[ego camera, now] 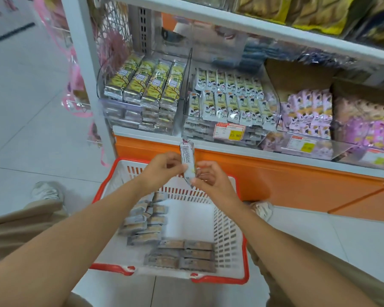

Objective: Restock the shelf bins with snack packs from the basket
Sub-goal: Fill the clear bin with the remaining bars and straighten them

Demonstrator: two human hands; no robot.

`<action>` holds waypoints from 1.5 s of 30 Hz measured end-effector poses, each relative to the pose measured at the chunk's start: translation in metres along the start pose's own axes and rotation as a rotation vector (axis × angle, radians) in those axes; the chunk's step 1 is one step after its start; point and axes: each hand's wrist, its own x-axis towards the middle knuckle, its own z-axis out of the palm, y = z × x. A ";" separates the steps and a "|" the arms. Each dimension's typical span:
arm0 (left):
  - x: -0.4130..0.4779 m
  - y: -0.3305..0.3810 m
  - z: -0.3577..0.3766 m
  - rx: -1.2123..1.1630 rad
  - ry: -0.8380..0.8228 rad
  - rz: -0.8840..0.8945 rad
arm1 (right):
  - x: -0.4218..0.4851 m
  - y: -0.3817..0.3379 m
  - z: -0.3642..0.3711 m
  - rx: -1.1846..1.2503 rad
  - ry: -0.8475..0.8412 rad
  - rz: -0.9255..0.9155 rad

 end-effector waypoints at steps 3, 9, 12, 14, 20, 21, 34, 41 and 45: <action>-0.002 0.013 0.000 -0.086 -0.010 0.014 | -0.002 -0.016 0.000 -0.030 0.084 -0.129; 0.013 0.022 -0.026 0.755 0.438 0.363 | 0.018 -0.070 -0.016 -0.129 0.282 -0.319; 0.022 0.024 -0.041 0.975 0.454 0.392 | 0.044 -0.104 -0.025 -0.250 0.372 -0.388; 0.027 0.022 -0.045 1.051 0.444 0.334 | 0.064 -0.120 -0.027 -0.372 0.394 -0.375; 0.034 0.010 -0.050 1.148 0.462 0.369 | 0.114 -0.132 -0.016 -0.739 0.405 -0.291; 0.035 0.007 -0.050 1.153 0.463 0.377 | 0.120 -0.132 -0.014 -0.790 0.410 -0.277; 0.034 0.006 -0.051 1.162 0.458 0.420 | 0.131 -0.119 -0.008 -0.866 0.362 -0.300; 0.022 0.005 -0.038 1.172 0.466 0.467 | 0.082 -0.096 -0.009 -0.618 0.305 -0.567; 0.018 -0.021 -0.028 1.212 0.372 0.426 | 0.052 -0.050 0.001 -0.616 0.174 -0.535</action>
